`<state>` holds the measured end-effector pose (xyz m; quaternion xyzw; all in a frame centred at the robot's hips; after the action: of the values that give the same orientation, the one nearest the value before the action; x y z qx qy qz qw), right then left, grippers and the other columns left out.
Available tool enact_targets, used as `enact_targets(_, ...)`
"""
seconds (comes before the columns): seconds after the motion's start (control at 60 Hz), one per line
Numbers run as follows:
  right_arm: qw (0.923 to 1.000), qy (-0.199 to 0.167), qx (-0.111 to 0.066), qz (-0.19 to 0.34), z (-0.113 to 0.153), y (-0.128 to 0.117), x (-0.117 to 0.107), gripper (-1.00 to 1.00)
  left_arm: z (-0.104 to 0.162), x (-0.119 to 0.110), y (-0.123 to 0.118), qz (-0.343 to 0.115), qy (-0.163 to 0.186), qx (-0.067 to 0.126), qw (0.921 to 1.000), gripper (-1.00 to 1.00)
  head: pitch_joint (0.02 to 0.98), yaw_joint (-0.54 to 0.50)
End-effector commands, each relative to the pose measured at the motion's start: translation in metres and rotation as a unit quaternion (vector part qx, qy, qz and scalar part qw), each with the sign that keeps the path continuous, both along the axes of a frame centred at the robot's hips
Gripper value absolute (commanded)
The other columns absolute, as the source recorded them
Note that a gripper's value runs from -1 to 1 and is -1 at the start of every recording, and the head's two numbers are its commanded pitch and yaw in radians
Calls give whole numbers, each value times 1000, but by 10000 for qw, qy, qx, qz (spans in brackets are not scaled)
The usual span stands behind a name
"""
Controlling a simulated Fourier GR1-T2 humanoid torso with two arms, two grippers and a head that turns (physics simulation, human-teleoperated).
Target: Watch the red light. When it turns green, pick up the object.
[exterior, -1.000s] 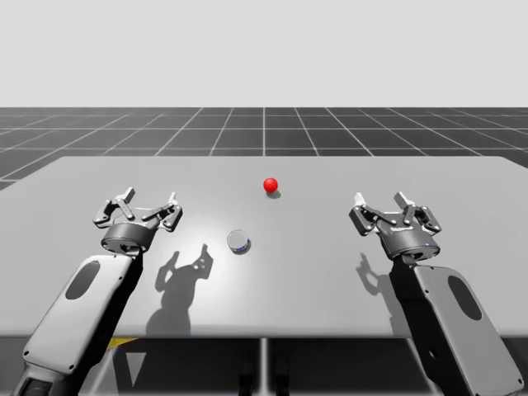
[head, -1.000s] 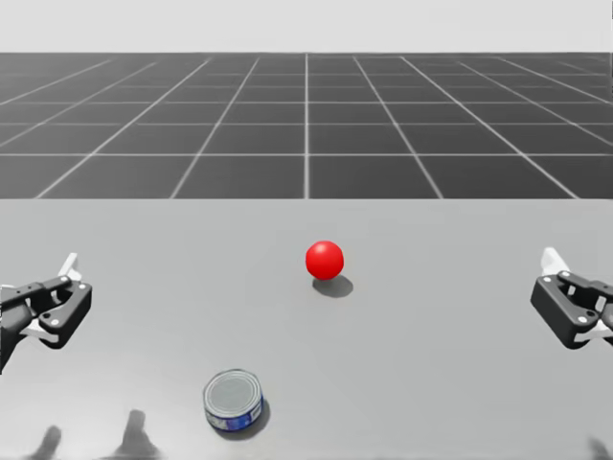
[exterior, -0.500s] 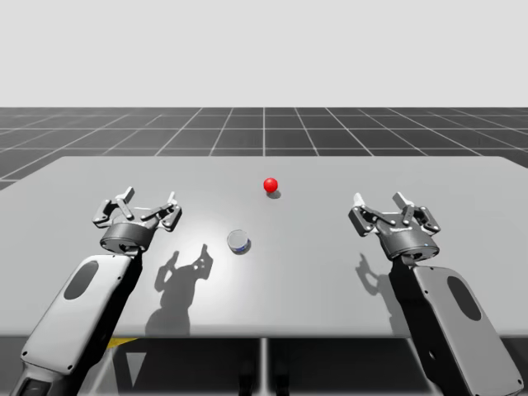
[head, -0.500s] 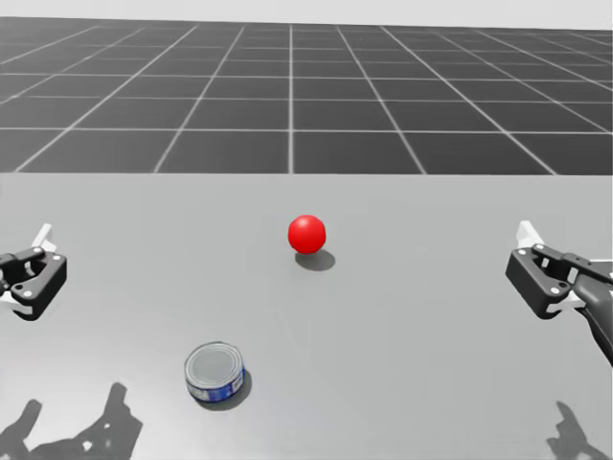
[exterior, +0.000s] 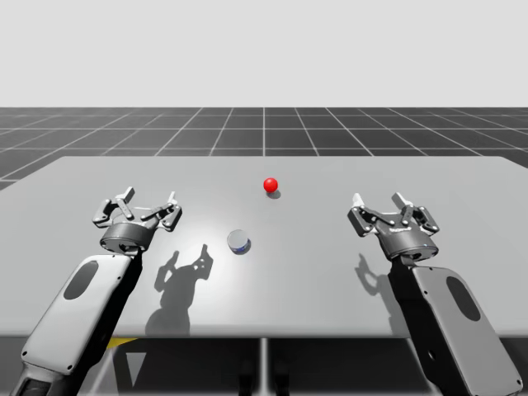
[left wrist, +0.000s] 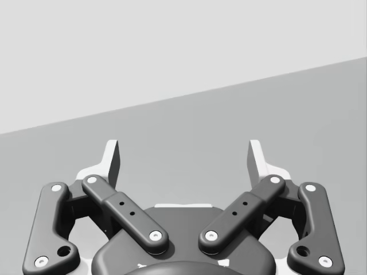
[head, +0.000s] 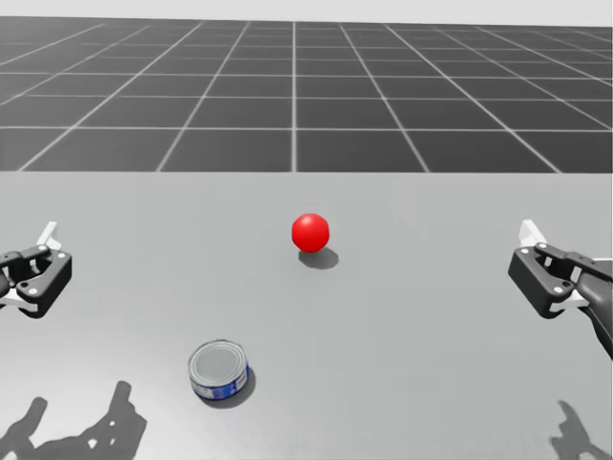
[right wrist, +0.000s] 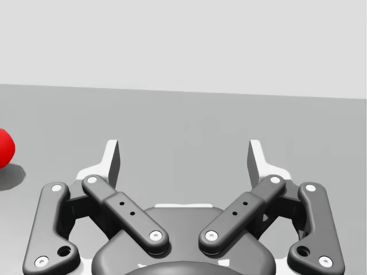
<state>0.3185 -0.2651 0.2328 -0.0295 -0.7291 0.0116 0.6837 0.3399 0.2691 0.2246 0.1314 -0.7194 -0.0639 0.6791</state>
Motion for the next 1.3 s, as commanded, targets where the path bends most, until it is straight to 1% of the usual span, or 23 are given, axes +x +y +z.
enact_targets(0.017,10000,-1,1,5,0,0,0,-1000,0,0,0,-3,-1,0,10000,-1000,571,-27)
enact_targets(1.0,10000,-36,-18,-18,1,1,-1,-1000,0,0,0,0,3,-23,10000,-1000,571,-26)
enact_targets(1.3,10000,-50,-55,-61,1,1,-1,-1000,0,0,-1,2,7,-14,10000,-1000,572,-28)
